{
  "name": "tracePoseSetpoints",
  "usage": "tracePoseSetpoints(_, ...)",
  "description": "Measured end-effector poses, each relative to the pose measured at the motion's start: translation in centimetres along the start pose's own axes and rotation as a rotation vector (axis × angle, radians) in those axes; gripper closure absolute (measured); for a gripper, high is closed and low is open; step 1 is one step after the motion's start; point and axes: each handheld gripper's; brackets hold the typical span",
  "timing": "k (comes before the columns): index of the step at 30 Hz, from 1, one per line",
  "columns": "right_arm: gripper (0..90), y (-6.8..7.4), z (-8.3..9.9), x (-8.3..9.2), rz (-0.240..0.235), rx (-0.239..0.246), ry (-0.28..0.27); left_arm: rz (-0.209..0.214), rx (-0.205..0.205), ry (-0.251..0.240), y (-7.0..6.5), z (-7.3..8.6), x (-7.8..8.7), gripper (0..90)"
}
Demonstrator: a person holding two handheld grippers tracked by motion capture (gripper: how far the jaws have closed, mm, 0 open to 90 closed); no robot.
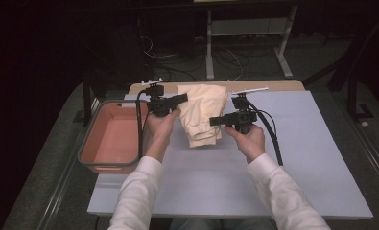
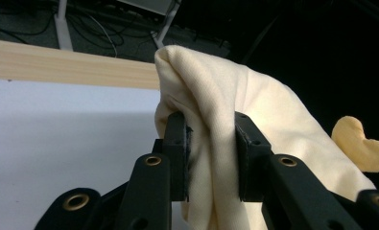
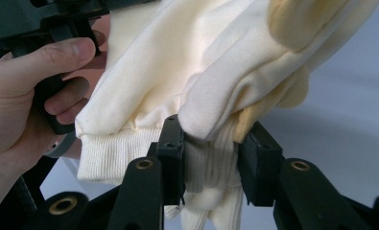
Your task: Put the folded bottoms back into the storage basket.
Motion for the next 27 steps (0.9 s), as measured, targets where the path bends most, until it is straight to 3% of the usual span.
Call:
tracePoseSetpoints(8,64.7,1.4,-0.9,0.2,-0.008,0.018,-0.013,-0.003,0.002,-0.024,-0.3,-1.1,1.5,70.7)
tracePoseSetpoints(27,64.6,4.2,-2.8,0.7,-0.02,0.06,-0.045,-0.01,-0.042,-0.06,-1.3,-3.7,4.5,70.7)
Point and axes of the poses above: each handheld gripper's, and its own axes: x roughly backward along the jaws, z roughly out of its underside, y roughly to its left, and after that the axes turned 5 degrees about x, right-handed
